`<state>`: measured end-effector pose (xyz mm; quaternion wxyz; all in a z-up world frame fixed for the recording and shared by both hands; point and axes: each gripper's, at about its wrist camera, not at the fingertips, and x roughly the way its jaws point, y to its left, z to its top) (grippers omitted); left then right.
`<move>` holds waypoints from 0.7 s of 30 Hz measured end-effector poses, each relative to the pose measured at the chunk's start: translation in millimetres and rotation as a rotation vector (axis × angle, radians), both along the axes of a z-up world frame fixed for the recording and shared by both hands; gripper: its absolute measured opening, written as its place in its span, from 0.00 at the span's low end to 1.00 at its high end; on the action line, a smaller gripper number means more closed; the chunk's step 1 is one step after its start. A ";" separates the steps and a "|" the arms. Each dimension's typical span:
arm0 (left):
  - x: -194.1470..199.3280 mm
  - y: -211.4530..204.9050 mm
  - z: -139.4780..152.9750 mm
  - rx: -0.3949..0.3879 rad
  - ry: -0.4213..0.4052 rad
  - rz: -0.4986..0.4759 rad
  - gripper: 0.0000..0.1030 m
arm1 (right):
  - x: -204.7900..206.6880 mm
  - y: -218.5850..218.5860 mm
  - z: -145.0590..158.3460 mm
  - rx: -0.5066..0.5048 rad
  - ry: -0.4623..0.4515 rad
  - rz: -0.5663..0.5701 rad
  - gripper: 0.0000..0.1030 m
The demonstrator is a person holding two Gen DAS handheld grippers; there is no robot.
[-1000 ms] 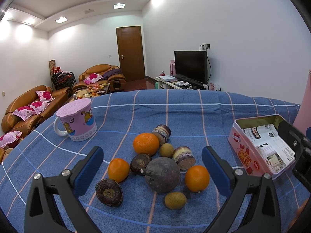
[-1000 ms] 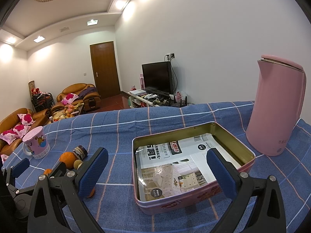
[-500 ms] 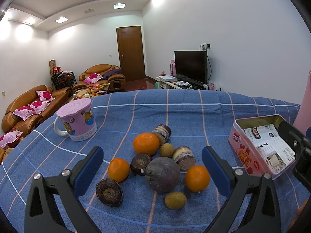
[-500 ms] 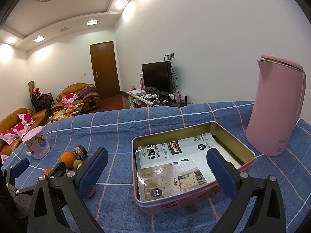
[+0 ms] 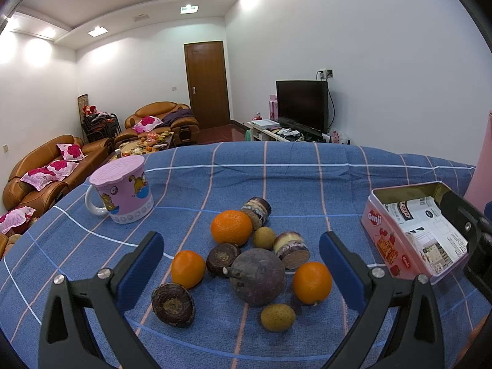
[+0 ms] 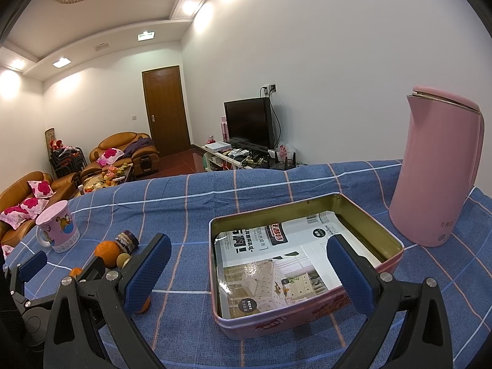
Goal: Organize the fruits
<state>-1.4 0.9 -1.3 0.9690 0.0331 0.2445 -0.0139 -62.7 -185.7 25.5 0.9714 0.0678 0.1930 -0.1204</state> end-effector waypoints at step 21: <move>2.4 11.2 -5.4 -0.027 0.031 0.013 1.00 | 1.9 7.1 0.3 -0.015 0.000 0.064 0.99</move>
